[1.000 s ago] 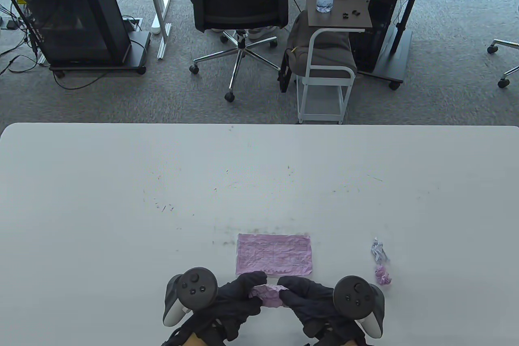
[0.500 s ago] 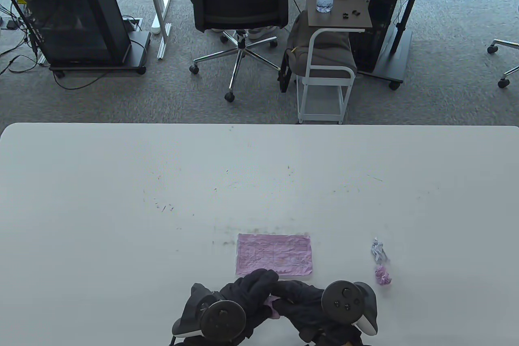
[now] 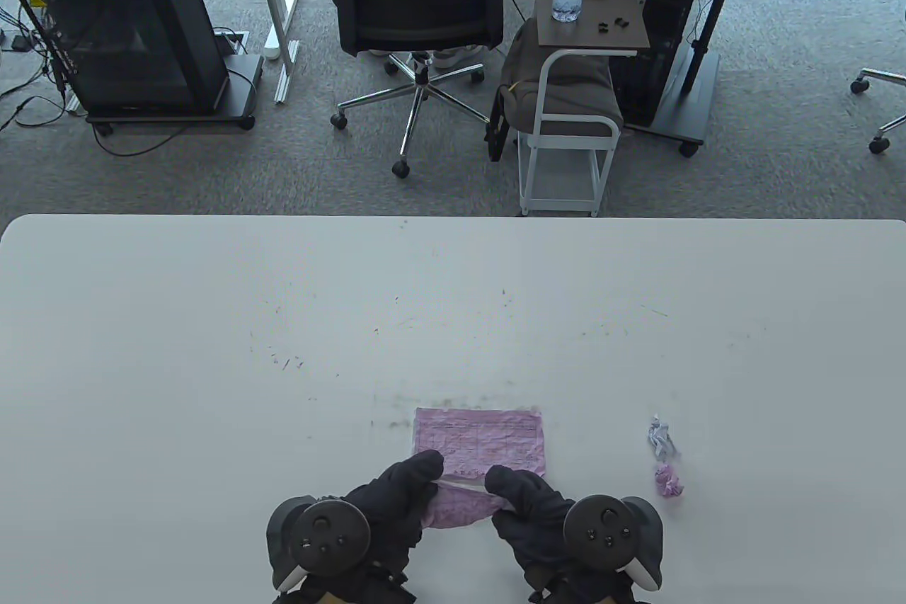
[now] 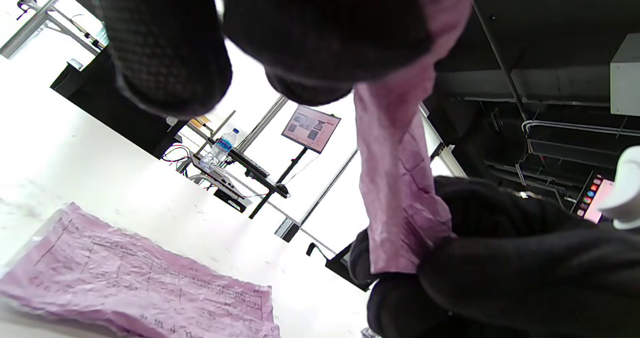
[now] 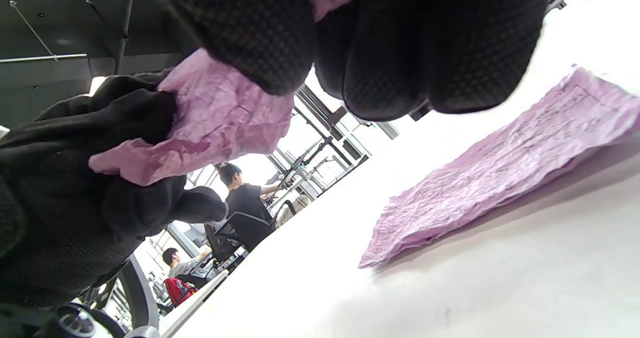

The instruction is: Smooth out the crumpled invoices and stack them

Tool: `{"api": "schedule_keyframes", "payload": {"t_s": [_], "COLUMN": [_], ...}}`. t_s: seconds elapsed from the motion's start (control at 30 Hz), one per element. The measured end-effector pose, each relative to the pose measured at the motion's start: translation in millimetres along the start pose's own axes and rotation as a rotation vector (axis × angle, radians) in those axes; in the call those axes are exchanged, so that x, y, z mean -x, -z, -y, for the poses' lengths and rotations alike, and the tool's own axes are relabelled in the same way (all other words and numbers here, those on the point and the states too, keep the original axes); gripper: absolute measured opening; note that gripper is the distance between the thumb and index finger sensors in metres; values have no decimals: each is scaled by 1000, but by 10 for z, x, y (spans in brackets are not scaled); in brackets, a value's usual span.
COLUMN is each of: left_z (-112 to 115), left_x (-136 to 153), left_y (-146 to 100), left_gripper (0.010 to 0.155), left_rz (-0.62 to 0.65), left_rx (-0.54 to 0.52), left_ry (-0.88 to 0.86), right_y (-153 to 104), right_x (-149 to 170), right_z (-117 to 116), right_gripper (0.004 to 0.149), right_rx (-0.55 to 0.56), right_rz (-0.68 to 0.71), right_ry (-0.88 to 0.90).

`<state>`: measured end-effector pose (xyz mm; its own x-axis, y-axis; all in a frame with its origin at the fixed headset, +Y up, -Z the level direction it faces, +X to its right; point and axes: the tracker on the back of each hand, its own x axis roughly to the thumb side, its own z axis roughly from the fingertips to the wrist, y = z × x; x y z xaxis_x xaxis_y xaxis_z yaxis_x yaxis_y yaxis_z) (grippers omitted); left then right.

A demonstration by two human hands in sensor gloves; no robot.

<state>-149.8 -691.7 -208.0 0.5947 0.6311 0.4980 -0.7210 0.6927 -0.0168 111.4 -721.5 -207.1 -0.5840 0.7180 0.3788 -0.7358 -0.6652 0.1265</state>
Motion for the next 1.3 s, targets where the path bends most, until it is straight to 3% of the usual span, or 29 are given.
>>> {"api": "schedule_keyframes", "payload": {"t_s": [0.1, 0.2, 0.33, 0.43, 0.57, 0.67, 0.8, 0.9, 1.0, 1.07, 1.13, 1.17, 1.23, 1.3], "left_z": [-61, -134, -78, 12, 45, 81, 154, 178, 143, 135, 151, 167, 207, 234], "left_x": [47, 95, 64, -38, -128, -168, -262, -290, -231, -167, -105, -79, -44, -21], "left_y": [-17, -24, -3, 24, 36, 28, 30, 15, 12, 14, 17, 18, 22, 17], "left_gripper": [43, 42, 43, 43, 43, 43, 43, 42, 42, 51, 87, 94, 95, 84], "left_rz": [-26, -36, -35, -4, 40, 55, 91, 110, 92, 66, 24, 4, -36, -94], "left_rx": [-23, -39, 112, 212, 229, 265, 298, 320, 292, 261, 320, 351, 380, 342], "left_ry": [6, 46, 121, 214, 257, 218, 268, 149, 25, -73, -177, -212, -225, -222], "right_y": [2, 4, -14, -59, -131, -120, -59, 2, 29, 34, 25, 18, 10, 1], "right_x": [59, 169, 164, 30, -62, -82, -248, -317, -250, -187, -141, -126, -125, -140], "right_z": [-2, 8, 186, 294, 435, 385, 64, -125, -158, -131, -97, -70, -31, -19], "right_gripper": [52, 58, 70, 68, 66, 74, 85, 78, 42, 39, 39, 40, 40, 40], "right_rx": [-18, -173, 0, 77, 245, 121, -158, -220, -165, -135, -122, -98, -74, -61], "right_rz": [-61, -143, -49, 27, 75, 93, 137, 121, 125, 68, 30, 17, 21, 36], "right_ry": [-41, -75, -11, 2, -85, -9, -6, -175, -101, 62, 169, 170, 120, 108]}}
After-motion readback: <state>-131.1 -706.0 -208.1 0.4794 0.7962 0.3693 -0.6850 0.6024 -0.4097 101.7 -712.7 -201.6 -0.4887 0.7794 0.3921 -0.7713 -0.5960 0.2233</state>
